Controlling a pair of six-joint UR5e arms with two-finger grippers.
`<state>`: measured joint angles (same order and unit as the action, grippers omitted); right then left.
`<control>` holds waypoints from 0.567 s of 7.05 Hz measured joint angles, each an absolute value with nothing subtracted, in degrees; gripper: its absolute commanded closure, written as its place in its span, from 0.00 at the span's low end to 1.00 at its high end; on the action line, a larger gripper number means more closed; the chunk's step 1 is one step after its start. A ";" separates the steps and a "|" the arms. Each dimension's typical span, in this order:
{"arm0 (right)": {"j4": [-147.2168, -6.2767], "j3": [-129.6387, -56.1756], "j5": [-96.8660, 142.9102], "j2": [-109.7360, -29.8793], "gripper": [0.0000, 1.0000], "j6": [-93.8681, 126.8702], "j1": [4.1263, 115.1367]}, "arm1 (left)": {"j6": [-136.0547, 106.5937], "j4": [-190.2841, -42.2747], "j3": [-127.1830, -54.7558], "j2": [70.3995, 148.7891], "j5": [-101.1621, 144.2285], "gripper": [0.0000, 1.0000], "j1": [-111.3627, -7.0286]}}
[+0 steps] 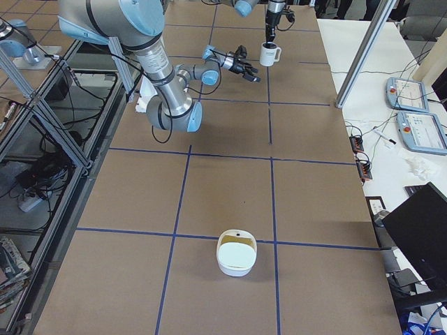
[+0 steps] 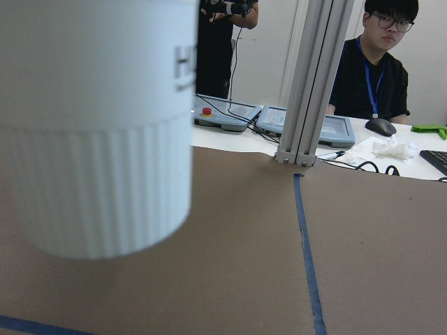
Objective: Left arm hands cup to right arm to dump lemon
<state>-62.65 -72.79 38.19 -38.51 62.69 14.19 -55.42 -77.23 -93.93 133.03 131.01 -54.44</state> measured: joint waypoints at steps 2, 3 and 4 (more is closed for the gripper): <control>-62.59 -76.54 43.38 -39.80 0.00 62.58 15.73 | -44.76 -77.06 -95.61 126.53 131.04 1.00 -59.83; -62.60 -77.65 44.86 -41.18 0.00 62.65 16.71 | -38.34 -76.57 -96.57 123.50 131.02 1.00 -62.70; -62.69 -78.16 47.14 -42.36 0.00 62.65 18.18 | -32.05 -76.01 -97.92 120.38 130.97 1.00 -64.98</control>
